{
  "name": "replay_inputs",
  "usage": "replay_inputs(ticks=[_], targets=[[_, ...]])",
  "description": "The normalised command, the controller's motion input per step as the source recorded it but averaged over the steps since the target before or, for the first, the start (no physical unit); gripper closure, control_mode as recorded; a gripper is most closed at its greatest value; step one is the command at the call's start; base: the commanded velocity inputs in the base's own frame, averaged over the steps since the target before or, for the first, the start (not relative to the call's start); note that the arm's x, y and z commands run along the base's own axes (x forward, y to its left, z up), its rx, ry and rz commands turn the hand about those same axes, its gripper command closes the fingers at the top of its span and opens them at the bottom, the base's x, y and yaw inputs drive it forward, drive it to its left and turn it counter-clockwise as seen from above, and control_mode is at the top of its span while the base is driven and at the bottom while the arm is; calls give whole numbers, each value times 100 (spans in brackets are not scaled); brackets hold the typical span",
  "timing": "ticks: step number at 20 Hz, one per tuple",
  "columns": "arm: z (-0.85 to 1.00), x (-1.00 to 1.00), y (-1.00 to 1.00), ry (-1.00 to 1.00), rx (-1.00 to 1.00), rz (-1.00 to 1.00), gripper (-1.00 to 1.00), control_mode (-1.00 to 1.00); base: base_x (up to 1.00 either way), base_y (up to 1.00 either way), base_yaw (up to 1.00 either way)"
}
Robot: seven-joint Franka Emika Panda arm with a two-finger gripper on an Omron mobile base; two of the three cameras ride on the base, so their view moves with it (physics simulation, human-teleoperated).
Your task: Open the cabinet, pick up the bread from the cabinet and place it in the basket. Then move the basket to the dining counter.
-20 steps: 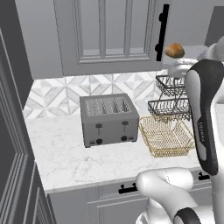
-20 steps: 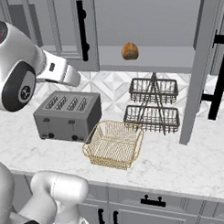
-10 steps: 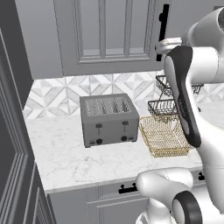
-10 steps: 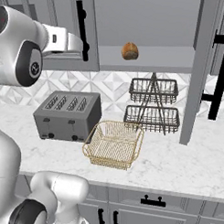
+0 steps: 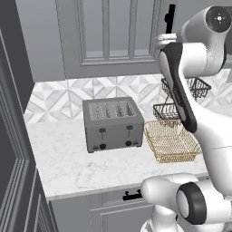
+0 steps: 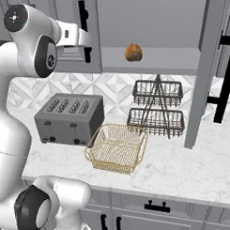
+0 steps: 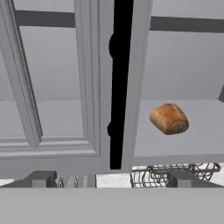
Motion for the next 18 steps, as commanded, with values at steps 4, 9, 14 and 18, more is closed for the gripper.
replay_inputs(ticks=[4,9,14,18], targets=[[14,71,-6,0,0,0,-100,-100,0,0,0],[7,58,-6,0,0,0,-100,-100,0,0,0],[1,62,-22,2,0,0,-100,-100,0,0,0],[0,44,-3,0,0,0,-100,-100,0,0,0]])
